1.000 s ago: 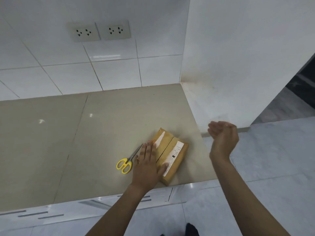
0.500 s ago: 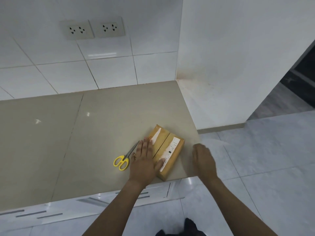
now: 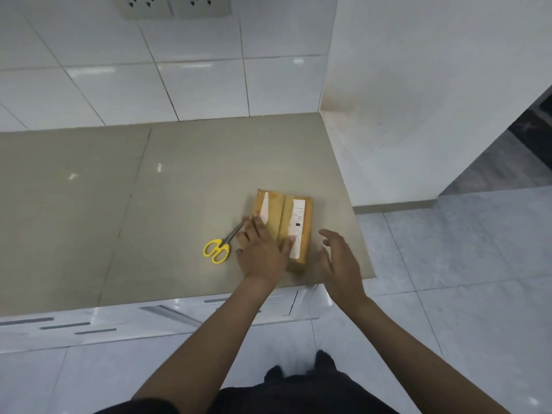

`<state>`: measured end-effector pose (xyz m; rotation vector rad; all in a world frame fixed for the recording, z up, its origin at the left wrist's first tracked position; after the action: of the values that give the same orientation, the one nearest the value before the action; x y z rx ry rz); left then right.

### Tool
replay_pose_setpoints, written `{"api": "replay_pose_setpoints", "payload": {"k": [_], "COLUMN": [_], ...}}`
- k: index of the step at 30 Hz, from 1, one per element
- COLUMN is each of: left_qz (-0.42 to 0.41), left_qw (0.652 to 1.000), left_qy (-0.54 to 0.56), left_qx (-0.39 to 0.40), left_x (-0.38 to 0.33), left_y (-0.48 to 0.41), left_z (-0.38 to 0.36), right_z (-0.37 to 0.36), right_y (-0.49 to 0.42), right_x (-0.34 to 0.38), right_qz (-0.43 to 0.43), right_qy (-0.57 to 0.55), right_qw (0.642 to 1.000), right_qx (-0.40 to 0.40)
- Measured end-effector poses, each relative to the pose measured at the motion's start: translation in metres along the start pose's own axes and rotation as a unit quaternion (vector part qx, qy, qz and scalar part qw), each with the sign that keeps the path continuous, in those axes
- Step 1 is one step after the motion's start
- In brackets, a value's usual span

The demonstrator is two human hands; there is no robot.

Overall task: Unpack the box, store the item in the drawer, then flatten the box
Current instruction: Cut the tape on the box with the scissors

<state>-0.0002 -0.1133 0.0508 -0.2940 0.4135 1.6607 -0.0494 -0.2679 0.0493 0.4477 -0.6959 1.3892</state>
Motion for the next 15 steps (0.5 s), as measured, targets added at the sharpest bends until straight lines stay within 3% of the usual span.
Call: {"api": "replay_pose_setpoints", "payload": {"k": [3, 6, 8, 11, 13, 15], "left_qz": [-0.002, -0.042, -0.050, 0.028, 0.094, 0.137], "left_qw": [1.000, 0.997, 0.991, 0.950, 0.894, 0.855], "left_qy": [-0.020, -0.001, 0.109, 0.299, 0.425, 0.488], "left_qx": [0.024, 0.061, 0.053, 0.083, 0.105, 0.113], "left_x": [0.003, 0.008, 0.013, 0.035, 0.055, 0.073], "left_y": [-0.004, -0.011, -0.015, -0.018, -0.015, -0.010], "left_z": [0.004, 0.016, 0.035, 0.056, 0.058, 0.055], "right_z": [-0.016, -0.028, -0.031, -0.034, -0.028, -0.012], "right_y": [-0.010, -0.019, -0.020, -0.021, -0.022, -0.024], "right_x": [0.030, 0.040, 0.042, 0.040, 0.037, 0.032], "right_qz": [-0.007, -0.012, 0.000, 0.028, 0.015, -0.045], "right_qy": [-0.054, 0.032, 0.112, 0.194, 0.115, -0.046], "right_qw": [0.999, 0.999, 0.994, 0.979, 0.992, 0.998], "right_qx": [0.006, 0.006, 0.012, 0.053, 0.053, 0.001]}}
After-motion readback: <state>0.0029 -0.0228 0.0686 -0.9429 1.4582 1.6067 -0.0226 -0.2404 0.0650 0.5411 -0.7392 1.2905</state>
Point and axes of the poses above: each hand's wrist, its own y-axis away from the middle knuckle, its own z-axis out of the back of the hand, x = y × z, the point moved 3 cm from there along -y, towards the middle knuckle, and after that the axes turned 7 degrees about y, right-handed, at the moved point
